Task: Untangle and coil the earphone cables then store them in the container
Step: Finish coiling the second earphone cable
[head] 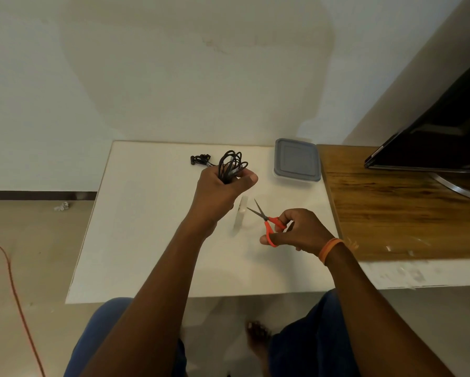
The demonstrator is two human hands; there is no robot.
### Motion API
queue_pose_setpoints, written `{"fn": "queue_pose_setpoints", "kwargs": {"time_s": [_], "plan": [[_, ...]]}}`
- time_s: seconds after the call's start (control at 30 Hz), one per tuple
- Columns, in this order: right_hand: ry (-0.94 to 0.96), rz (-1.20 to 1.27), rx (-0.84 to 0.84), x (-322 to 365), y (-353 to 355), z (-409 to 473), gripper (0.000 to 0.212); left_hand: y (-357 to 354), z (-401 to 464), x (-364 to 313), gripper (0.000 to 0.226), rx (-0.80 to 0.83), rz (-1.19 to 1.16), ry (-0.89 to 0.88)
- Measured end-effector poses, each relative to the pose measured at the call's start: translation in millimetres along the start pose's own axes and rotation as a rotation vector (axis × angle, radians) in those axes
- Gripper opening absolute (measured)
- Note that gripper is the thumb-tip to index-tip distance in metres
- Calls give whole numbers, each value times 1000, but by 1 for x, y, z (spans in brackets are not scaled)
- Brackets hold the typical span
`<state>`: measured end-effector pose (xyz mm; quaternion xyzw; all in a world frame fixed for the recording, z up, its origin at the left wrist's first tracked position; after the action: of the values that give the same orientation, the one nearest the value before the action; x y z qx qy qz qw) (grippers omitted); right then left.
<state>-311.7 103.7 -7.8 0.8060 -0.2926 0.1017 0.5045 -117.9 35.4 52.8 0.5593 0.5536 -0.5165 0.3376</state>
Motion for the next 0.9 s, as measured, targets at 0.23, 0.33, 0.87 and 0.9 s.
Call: {"fn": "queue_pose_setpoints", "kwargs": {"time_s": [0.23, 0.33, 0.87, 0.9], "plan": [[45, -66, -28, 5, -2, 7, 34, -9, -4, -1, 8, 111, 76, 9], [55, -57, -39, 4, 1, 7, 31, -11, -4, -2, 8, 125, 95, 25], [43, -129, -98, -11, 8, 12, 31, -4, -4, -6, 5, 89, -117, 13], [40, -121, -107, -13, 9, 12, 31, -3, -3, -7, 5, 67, -158, 18]]}}
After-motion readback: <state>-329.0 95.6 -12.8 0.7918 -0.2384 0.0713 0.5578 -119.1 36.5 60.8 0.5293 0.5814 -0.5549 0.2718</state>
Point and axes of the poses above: each hand's wrist, its own z-axis towards the middle knuckle, its own y-axis out of the back of the hand, x = y × z, the point moved 2 cm from there along z, towards the middle knuckle, and after that the axes turned 14 degrees about -z, right-handed, at the moved point
